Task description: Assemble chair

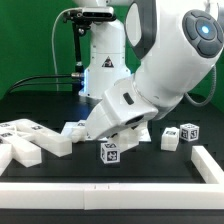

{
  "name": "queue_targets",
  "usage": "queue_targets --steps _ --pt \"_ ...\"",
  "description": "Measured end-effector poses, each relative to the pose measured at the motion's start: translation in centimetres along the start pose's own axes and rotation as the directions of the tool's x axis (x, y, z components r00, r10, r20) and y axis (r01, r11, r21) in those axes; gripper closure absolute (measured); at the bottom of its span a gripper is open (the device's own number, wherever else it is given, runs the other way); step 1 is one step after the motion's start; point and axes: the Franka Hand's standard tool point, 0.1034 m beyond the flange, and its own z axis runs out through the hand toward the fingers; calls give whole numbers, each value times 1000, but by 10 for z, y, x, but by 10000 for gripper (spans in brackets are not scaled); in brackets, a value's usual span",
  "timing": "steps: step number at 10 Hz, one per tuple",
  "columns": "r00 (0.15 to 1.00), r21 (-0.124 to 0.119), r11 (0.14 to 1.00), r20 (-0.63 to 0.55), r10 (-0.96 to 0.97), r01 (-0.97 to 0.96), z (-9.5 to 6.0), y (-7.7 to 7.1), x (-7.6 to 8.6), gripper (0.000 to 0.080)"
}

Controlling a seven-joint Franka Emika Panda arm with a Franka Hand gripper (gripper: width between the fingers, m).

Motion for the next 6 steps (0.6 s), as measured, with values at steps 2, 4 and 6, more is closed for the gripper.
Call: queue_targets --steps 2,4,6 --pt "1000 0 1000 1 -2 2 0 0 0 570" --pt "1000 5 1000 3 0 0 0 -1 0 703" --pt "999 85 996 46 26 -30 -14 -8 -4 774"
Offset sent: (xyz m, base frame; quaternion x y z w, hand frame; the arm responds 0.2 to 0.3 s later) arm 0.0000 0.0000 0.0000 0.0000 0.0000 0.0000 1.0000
